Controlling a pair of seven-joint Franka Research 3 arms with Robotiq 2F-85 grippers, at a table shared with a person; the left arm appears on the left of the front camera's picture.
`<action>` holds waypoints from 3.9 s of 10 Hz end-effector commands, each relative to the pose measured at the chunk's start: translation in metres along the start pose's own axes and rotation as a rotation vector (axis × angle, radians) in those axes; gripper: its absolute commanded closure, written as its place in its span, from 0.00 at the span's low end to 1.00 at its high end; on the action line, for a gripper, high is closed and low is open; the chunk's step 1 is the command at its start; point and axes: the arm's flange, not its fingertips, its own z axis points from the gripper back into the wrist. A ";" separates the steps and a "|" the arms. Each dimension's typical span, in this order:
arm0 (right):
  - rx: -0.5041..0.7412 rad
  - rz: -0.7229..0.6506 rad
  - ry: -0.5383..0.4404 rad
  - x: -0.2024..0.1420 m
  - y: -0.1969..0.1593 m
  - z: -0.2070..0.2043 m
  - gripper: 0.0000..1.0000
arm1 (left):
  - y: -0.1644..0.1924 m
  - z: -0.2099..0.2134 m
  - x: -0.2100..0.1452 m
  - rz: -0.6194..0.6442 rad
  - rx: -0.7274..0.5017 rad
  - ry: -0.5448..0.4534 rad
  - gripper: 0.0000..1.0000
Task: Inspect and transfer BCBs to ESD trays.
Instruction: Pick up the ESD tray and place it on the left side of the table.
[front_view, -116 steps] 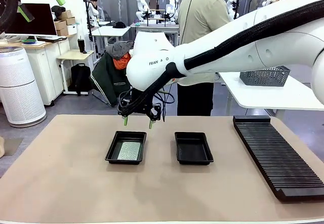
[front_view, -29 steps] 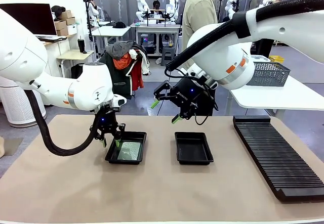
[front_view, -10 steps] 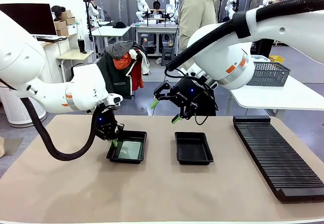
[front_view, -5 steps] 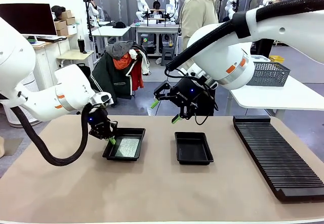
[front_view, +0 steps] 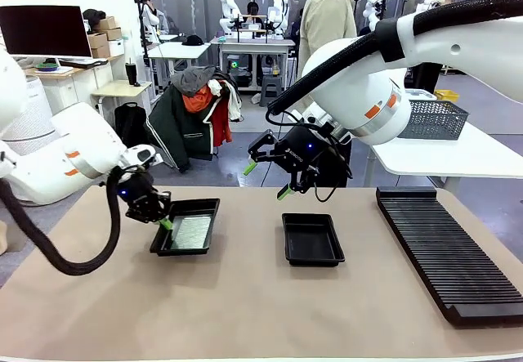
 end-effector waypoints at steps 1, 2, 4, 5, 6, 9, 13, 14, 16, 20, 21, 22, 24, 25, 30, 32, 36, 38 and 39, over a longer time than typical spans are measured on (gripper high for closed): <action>-0.018 -0.012 -0.011 0.000 0.001 0.000 0.00 | 0.019 0.024 -0.025 -0.001 0.012 -0.035 0.99; -0.018 -0.012 -0.011 0.000 0.001 0.000 0.00 | 0.036 0.039 -0.031 0.022 0.039 -0.039 0.99; -0.018 -0.012 -0.011 0.000 0.001 0.000 0.00 | 0.059 0.058 -0.040 0.021 0.053 -0.042 0.99; -0.018 -0.012 -0.011 0.000 0.001 0.000 0.00 | 0.075 0.067 -0.041 0.037 0.069 -0.043 0.99; -0.018 -0.012 -0.011 0.000 0.001 0.000 0.00 | 0.093 0.075 -0.041 0.056 0.082 -0.035 0.99; -0.018 -0.012 -0.011 0.000 0.001 0.000 0.00 | 0.132 0.097 -0.041 0.079 0.129 -0.025 0.99; -0.018 -0.012 -0.011 0.000 0.001 0.000 0.00 | 0.145 0.086 -0.035 0.077 0.163 -0.042 0.99; -0.018 -0.012 -0.011 0.000 0.001 0.000 0.00 | 0.146 0.081 -0.033 0.085 0.173 -0.048 0.99; -0.018 -0.012 -0.011 0.000 0.001 0.000 0.00 | 0.149 0.073 -0.032 0.097 0.179 -0.041 0.99; -0.018 -0.012 -0.011 0.000 0.001 0.000 0.00 | 0.150 0.064 -0.037 0.118 0.179 -0.065 0.99; -0.018 -0.012 -0.011 0.000 0.001 0.000 0.00 | 0.150 0.069 -0.034 0.109 0.174 -0.031 0.99; -0.018 -0.012 -0.011 0.000 0.001 0.000 0.00 | 0.150 0.069 -0.034 0.109 0.174 -0.031 0.99; -0.018 -0.012 -0.011 0.000 0.001 0.000 0.00 | 0.150 0.069 -0.034 0.109 0.174 -0.031 0.99; -0.018 -0.012 -0.011 0.000 0.001 0.000 0.00 | 0.150 0.069 -0.034 0.109 0.174 -0.031 0.99; -0.018 -0.012 -0.011 0.000 0.001 0.000 0.00 | 0.136 0.081 -0.038 0.138 0.212 -0.017 0.46; -0.018 -0.012 -0.011 0.000 0.001 0.000 0.00 | 0.126 0.092 -0.042 0.139 0.253 -0.004 0.27; -0.018 -0.012 -0.011 0.000 0.001 0.000 0.00 | 0.091 0.123 -0.047 0.135 0.357 0.027 0.00; -0.018 -0.012 -0.011 0.000 0.001 0.000 0.00 | 0.076 0.139 -0.048 0.130 0.404 0.055 0.00; -0.018 -0.012 -0.011 0.000 0.001 0.000 0.00 | 0.069 0.144 -0.048 0.128 0.423 0.067 0.00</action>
